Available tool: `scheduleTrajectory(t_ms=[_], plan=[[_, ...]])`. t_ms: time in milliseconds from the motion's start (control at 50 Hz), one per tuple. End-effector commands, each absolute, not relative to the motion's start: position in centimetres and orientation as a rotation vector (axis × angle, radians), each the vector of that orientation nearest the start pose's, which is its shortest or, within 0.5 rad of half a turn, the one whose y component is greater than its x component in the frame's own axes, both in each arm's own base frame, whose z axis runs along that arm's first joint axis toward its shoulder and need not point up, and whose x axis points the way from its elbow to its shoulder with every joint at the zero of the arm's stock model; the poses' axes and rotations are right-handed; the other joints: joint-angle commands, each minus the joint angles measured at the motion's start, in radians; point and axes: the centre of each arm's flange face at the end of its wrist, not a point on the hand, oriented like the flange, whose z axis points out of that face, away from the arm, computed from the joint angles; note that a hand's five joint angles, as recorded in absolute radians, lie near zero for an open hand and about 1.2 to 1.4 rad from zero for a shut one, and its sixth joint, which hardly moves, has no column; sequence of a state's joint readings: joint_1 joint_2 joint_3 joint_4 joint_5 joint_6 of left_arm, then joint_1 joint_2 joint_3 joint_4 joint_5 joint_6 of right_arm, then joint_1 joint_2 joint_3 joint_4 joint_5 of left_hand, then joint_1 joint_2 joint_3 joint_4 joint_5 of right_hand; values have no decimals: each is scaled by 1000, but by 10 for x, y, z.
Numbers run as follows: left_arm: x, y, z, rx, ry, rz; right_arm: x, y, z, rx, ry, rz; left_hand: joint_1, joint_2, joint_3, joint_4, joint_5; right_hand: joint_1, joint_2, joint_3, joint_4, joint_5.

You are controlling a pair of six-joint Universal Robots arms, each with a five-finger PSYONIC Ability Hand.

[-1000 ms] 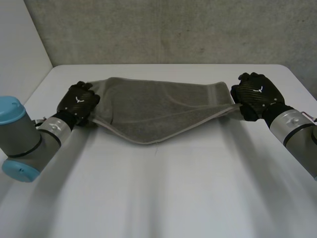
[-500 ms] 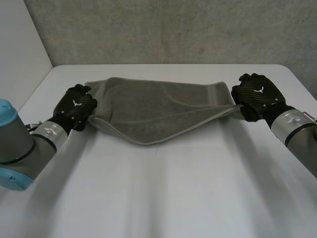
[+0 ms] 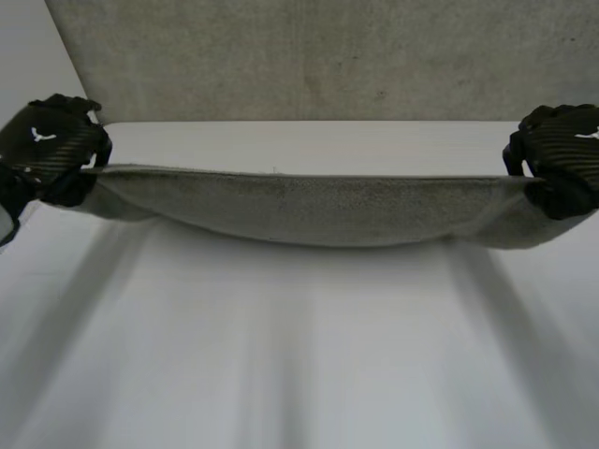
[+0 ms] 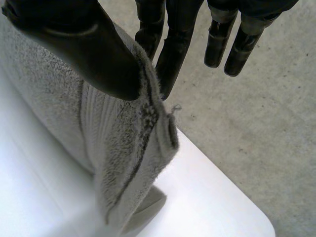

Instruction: Fold the towel.

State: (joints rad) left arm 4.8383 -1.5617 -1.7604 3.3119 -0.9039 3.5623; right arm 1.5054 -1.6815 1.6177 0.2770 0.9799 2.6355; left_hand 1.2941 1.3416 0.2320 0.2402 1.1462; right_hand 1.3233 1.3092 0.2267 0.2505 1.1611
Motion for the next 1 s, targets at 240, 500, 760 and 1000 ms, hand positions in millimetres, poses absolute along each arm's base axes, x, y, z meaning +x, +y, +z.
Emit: scheduleTrajectory(t_ms=[240, 500, 760, 1000], plan=[[-163, -344, 225, 1060, 2270, -2225, 166, -320, 248, -1298, 2155, -1765, 102, 55, -57, -66, 76, 73, 87, -52, -76, 61], [-178, -413, 175, 1030, 2237, -2116, 198, -381, 207, -1378, 2048, -1929, 102, 55, -57, -66, 76, 73, 87, -52, -76, 61], [-199, -438, 145, 1071, 2197, -2147, 216, -416, 154, -1369, 2051, -1966, 102, 55, -57, -66, 76, 73, 87, -52, -76, 61], [-208, -446, 128, 1070, 2138, -2184, 217, -432, 143, -1367, 1997, -2080, 102, 55, -57, -66, 76, 48, 62, -52, -76, 35]])
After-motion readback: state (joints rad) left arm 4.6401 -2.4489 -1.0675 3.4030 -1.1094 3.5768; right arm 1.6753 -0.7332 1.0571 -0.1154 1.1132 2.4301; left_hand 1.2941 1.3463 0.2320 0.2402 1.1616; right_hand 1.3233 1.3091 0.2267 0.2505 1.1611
